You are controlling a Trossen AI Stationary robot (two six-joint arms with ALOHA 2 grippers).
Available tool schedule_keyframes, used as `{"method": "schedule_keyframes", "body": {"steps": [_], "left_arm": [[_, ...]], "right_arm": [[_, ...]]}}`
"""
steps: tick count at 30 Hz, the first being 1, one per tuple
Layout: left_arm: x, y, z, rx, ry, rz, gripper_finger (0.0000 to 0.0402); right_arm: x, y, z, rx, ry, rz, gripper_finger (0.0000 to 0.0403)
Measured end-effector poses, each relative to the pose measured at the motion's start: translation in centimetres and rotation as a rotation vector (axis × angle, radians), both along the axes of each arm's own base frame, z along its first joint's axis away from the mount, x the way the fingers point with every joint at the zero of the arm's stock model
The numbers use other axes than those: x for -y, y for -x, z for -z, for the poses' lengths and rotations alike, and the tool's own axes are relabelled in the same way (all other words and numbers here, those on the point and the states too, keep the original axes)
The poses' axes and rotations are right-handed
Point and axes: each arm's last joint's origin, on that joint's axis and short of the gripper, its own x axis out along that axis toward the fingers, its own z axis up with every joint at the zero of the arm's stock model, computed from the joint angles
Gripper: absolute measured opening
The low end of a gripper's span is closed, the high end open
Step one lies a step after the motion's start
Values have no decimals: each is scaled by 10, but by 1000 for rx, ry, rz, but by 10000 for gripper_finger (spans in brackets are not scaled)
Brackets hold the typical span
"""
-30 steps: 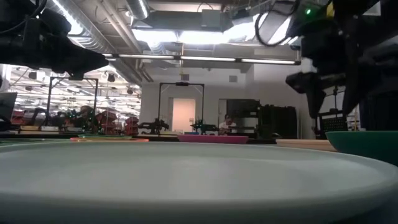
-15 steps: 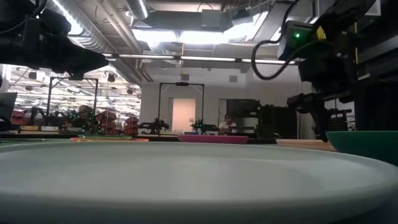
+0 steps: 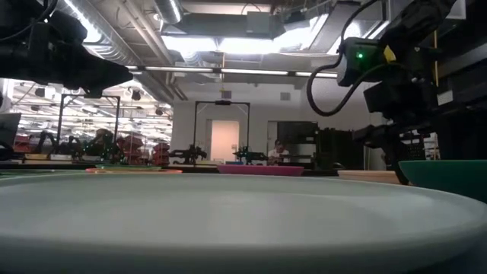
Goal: Stack plastic plates
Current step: Stack the green plate on the large light blue plate
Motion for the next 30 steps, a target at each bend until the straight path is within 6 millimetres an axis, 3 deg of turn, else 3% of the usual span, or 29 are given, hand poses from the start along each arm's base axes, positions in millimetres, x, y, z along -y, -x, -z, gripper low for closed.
{"method": "schedule_keyframes", "body": {"steps": [4, 16, 30], "left_arm": [[0, 0, 0, 0, 0, 0, 111], [0, 0, 0, 0, 0, 0, 111], [0, 0, 0, 0, 0, 0, 111]], "right_arm": [[0, 0, 0, -1, -1, 0, 238], [0, 0, 0, -1, -1, 1, 160], [0, 0, 0, -1, -1, 2, 149]]}}
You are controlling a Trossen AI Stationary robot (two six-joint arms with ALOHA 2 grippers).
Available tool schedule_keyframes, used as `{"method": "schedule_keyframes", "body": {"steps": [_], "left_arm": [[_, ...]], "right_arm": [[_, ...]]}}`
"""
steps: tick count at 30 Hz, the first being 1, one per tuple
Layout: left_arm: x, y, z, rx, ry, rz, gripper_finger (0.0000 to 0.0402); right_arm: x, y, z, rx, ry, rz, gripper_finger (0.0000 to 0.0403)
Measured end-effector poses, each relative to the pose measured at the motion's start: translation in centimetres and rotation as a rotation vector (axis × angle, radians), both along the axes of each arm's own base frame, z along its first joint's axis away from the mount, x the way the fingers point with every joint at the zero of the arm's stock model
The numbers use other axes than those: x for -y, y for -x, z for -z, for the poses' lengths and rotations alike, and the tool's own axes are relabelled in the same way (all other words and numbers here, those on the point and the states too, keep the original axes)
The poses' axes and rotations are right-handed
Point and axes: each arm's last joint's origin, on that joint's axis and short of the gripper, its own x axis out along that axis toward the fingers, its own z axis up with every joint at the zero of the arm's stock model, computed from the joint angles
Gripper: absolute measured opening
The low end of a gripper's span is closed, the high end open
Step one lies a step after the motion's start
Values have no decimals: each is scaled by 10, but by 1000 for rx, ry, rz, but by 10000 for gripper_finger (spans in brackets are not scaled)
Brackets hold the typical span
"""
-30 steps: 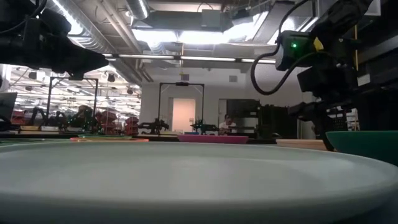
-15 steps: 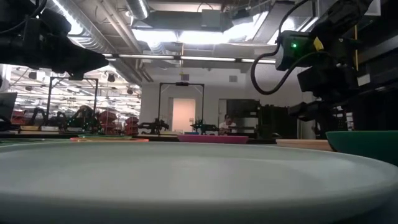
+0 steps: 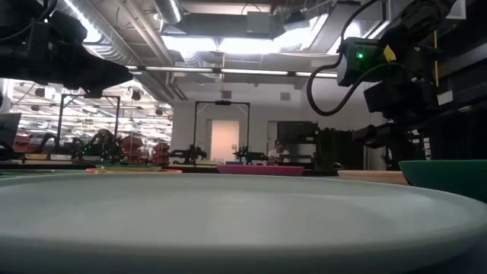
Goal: Stack plastic plates
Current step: Stack the green plate on the large light blue plate
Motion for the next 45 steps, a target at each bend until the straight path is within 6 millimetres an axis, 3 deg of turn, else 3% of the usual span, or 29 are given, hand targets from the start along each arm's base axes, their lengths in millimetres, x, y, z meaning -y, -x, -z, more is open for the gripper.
{"method": "schedule_keyframes", "body": {"steps": [12, 29, 40, 45], "left_arm": [[0, 0, 0, 0, 0, 0, 111], [0, 0, 0, 0, 0, 0, 111], [0, 0, 0, 0, 0, 0, 111], [0, 0, 0, 0, 0, 0, 111]], "right_arm": [[0, 0, 0, -2, 0, 0, 140], [0, 0, 0, 0, -16, 1, 7], [-3, 0, -3, -3, -124, 3, 3], [-3, -8, -16, 9, -131, 10, 1]]}}
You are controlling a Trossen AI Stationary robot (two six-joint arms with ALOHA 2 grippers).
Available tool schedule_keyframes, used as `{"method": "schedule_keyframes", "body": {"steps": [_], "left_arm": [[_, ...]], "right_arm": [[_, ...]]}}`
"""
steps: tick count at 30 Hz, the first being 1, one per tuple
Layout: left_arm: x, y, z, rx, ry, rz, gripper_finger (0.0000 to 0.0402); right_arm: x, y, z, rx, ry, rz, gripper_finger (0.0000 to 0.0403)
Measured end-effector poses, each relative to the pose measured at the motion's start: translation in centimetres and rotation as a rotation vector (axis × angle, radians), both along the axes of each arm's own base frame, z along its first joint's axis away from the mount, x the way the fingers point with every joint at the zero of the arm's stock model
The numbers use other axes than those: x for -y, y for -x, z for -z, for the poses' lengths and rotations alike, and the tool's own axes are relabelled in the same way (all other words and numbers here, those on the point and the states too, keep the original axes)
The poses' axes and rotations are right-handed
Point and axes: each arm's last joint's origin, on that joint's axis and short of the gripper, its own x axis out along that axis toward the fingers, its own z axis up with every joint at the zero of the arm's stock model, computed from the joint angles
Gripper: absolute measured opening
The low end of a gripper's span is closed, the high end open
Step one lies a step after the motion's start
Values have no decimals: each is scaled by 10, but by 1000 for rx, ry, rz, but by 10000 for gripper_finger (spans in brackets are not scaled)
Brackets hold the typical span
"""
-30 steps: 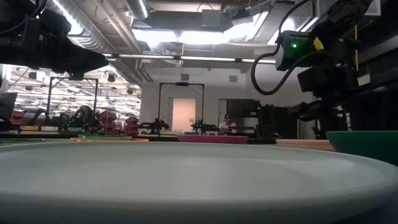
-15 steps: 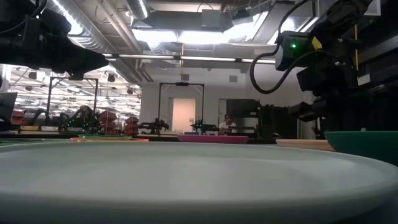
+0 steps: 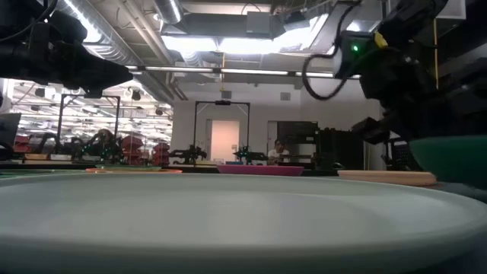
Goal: Stack plastic plates
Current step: Stack the green plate on the large light blue plate
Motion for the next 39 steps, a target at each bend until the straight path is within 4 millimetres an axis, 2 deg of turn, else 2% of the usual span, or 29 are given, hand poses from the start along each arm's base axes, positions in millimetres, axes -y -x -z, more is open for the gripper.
{"method": "schedule_keyframes", "body": {"steps": [8, 18, 33, 39], "left_arm": [[0, 0, 0, 0, 0, 0, 111], [0, 0, 0, 0, 0, 0, 111], [0, 0, 0, -1, -2, 0, 111], [0, 0, 0, -4, -1, -2, 111]], "right_arm": [[1, -21, -34, 85, 6, 4, 1], [3, -40, -64, 154, -31, 150, 0], [7, -79, -79, 425, -105, 435, 0], [8, -101, -63, 478, -152, 480, 0]]}}
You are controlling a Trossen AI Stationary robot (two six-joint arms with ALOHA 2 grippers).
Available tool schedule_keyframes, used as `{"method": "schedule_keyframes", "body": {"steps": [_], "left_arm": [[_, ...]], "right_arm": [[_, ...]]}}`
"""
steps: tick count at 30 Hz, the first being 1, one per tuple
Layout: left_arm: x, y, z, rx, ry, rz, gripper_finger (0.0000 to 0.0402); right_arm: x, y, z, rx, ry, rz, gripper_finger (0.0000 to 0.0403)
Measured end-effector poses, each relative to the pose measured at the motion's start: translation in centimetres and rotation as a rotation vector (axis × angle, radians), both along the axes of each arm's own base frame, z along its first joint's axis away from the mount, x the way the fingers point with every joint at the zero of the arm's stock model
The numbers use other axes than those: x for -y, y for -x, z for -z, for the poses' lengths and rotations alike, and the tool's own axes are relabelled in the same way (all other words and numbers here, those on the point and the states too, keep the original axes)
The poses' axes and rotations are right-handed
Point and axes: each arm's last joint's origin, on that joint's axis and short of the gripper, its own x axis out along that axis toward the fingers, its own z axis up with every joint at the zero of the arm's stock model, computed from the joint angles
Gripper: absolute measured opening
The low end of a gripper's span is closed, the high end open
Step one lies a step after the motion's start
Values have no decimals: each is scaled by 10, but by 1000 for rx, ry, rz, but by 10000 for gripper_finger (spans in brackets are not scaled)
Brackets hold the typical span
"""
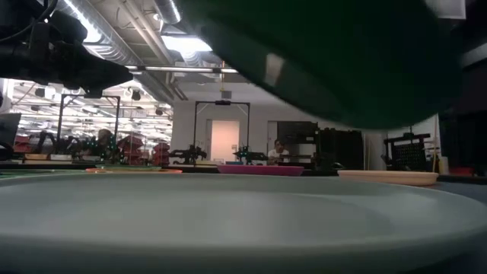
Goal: Stack plastic plates
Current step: Stack the green plate on the large light blue plate
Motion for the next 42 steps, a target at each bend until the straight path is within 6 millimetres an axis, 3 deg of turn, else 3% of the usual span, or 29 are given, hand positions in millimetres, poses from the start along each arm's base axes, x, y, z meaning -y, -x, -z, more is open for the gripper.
{"method": "schedule_keyframes", "body": {"steps": [10, 24, 42], "left_arm": [[0, 0, 0, 0, 0, 0, 111], [0, 0, 0, 0, 0, 1, 111], [0, 0, 0, 0, 0, 1, 111]], "right_arm": [[1, -22, 43, -60, -32, 1, 0], [-31, -36, 73, -80, -49, -78, 0], [-33, -36, 78, -90, -14, -59, 15]]}}
